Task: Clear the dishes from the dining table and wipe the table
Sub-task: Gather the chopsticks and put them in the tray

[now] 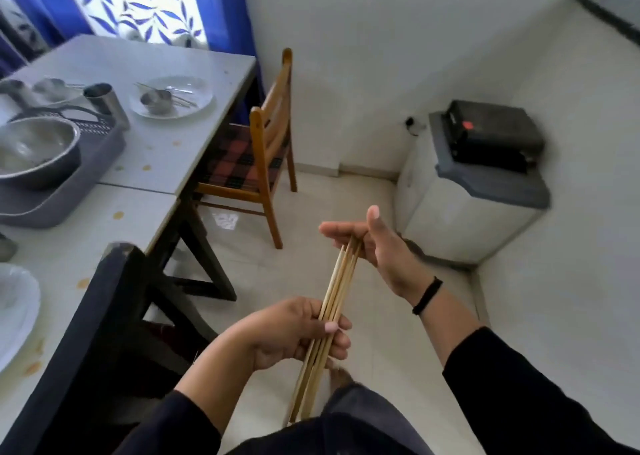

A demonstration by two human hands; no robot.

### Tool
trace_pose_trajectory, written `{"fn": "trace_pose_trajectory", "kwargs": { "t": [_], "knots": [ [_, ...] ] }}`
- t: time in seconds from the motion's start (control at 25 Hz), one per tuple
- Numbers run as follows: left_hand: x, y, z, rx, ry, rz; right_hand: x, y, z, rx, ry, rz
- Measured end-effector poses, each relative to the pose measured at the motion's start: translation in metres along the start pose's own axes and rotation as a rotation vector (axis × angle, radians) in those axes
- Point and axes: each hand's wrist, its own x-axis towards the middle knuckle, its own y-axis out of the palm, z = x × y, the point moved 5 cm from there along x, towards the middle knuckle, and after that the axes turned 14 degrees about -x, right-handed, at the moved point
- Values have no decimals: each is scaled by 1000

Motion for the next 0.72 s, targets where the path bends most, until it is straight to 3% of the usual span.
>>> {"fn": "trace_pose_trajectory", "kwargs": {
  "t": [0.16,0.32,0.56,0.72],
  "knots": [
    [31,-50,-82,-160,107,-156,113,-30,17,-84,-108,207],
    [40,-117,-146,-253,245,-363,233,-8,51,-186,-293,378],
    [32,-235,-205,-770,718,-904,412,47,76,-395,-391,346],
    [29,-296,-237,-978,808,-1026,532,73,81,-784,-419,291]
  ]
}}
